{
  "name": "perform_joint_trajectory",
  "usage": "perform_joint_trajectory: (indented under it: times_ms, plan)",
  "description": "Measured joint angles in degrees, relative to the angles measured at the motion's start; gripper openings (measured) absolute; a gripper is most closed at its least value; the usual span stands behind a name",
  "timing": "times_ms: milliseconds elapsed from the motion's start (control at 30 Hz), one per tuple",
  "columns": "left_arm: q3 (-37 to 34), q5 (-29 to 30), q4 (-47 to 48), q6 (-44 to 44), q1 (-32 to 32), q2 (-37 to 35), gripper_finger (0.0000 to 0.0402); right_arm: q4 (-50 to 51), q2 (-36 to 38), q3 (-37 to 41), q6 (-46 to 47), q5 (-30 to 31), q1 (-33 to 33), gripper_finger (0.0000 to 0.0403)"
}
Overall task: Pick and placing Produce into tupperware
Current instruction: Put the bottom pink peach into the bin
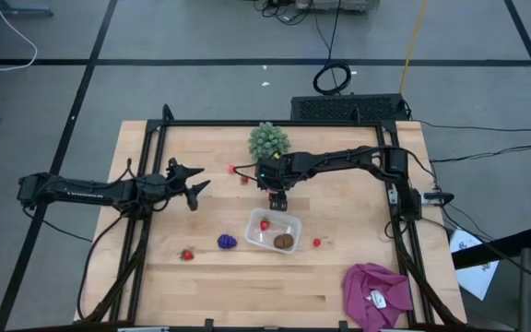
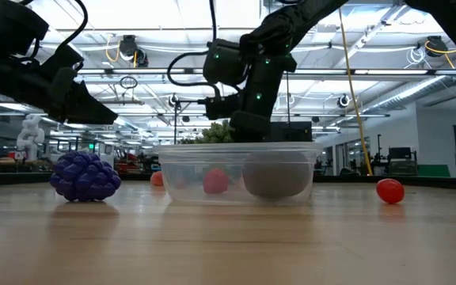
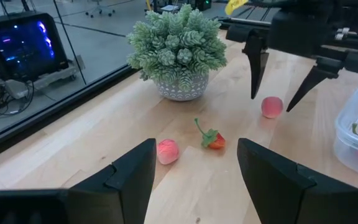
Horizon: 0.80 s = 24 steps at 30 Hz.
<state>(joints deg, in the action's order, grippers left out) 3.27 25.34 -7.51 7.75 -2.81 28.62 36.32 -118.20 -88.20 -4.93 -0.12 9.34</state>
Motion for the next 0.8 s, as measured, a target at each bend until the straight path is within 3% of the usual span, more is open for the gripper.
perform_joint_trajectory:
  times_ms: [800]
  plan:
    - [0.0, 0.0, 0.0, 0.0, 0.0, 0.0, 0.0230, -0.1, -2.2, 0.0, 1.1, 0.0, 0.0, 0.0226]
